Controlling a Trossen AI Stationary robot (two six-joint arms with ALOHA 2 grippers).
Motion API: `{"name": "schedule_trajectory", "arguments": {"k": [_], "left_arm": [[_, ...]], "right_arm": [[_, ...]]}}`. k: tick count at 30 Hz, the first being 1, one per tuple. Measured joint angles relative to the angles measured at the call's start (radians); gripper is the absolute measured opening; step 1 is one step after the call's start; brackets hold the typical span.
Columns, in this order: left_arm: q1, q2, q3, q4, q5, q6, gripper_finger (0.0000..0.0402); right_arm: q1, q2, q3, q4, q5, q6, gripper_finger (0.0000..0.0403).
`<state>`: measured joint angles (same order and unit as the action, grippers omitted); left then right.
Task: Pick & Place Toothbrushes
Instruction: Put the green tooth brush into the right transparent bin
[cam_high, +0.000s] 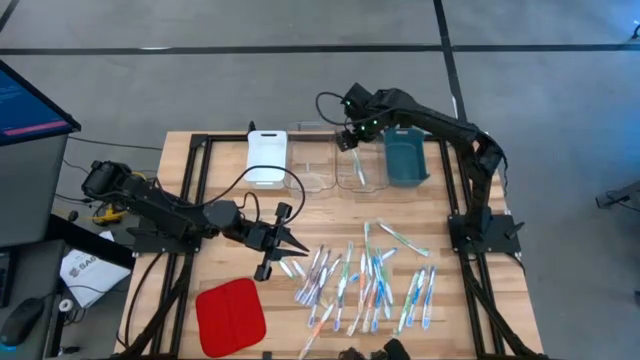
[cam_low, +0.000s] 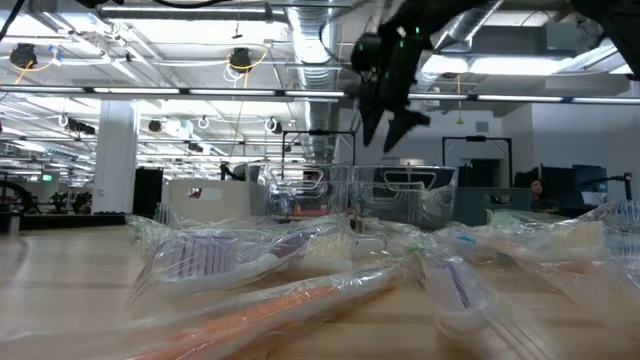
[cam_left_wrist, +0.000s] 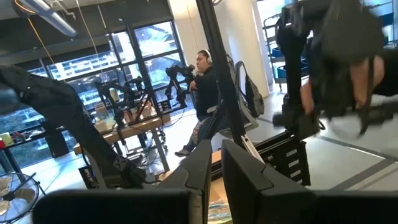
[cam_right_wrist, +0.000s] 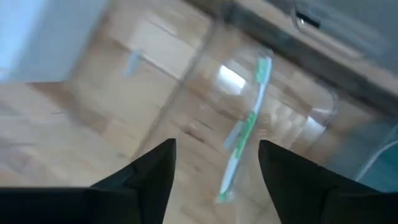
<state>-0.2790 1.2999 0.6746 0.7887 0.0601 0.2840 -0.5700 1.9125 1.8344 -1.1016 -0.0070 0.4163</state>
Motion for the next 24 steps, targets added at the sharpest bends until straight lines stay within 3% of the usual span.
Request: {"name": "schedule_trajectory", "arguments": {"k": [5, 12, 24], "left_arm": [[0.000, 0.000, 0.000, -0.010, 0.000, 0.000, 0.0033], [0.000, 0.000, 0.000, -0.028, 0.000, -0.003, 0.0033], [0.000, 0.000, 0.000, -0.031, 0.000, -0.003, 0.0033]], "right_arm": [[0.076, -0.072, 0.107, -0.021, 0.007, -0.008, 0.0227], [0.237, -0.223, 0.112, -0.080, 0.017, 0.000, 0.0224], [0.663, -0.295, 0.108, -0.403, 0.192, 0.027, 0.0224]]}}
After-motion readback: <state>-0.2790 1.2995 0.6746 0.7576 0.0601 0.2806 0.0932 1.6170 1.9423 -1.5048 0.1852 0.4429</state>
